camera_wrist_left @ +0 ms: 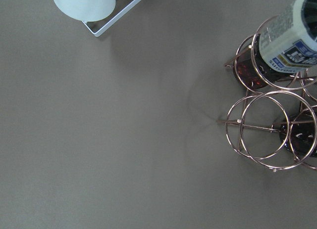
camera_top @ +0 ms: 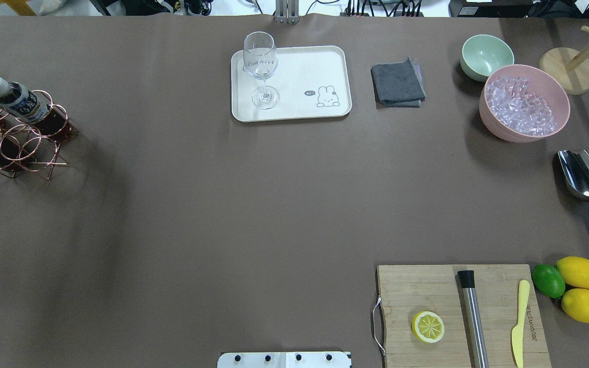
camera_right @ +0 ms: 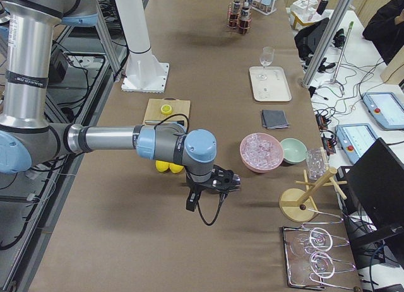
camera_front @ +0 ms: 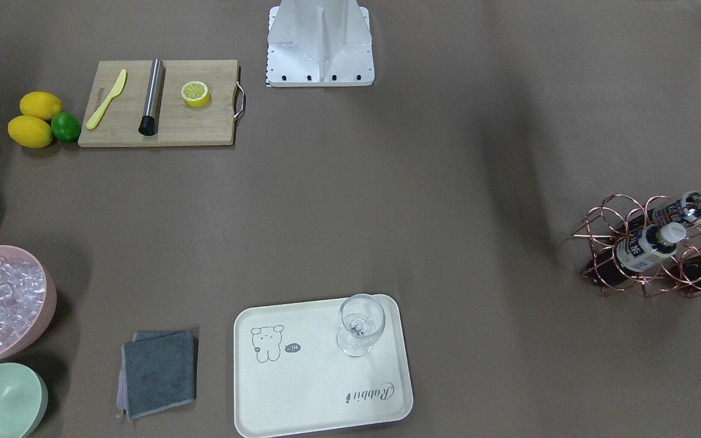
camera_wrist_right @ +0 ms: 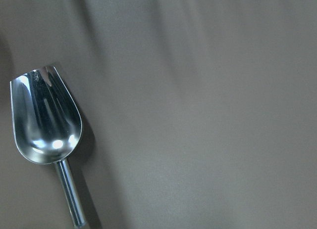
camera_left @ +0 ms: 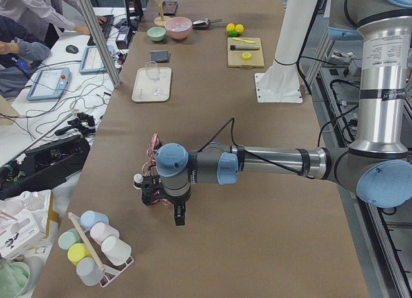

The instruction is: Take tea from basket to plate

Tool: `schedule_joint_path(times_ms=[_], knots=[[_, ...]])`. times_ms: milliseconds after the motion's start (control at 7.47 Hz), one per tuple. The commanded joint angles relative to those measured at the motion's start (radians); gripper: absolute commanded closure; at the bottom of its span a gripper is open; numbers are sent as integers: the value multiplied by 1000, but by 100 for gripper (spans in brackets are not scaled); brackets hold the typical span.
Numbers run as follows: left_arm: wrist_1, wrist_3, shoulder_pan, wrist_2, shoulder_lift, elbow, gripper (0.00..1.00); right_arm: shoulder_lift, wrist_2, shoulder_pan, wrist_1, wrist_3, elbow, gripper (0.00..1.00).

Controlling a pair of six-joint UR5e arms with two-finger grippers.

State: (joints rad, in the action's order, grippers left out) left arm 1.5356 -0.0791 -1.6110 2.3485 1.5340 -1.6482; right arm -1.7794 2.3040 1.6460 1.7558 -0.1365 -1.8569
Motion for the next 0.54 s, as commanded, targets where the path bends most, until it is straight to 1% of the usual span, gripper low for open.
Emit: schedule_joint_path(times_ms=[0,402], knots=[[0,2,-3,0,0,1,2,0,0,1,1,0,-2,0],[0,7,-3,0,0,1,2,0,0,0,1,0,-1,0]])
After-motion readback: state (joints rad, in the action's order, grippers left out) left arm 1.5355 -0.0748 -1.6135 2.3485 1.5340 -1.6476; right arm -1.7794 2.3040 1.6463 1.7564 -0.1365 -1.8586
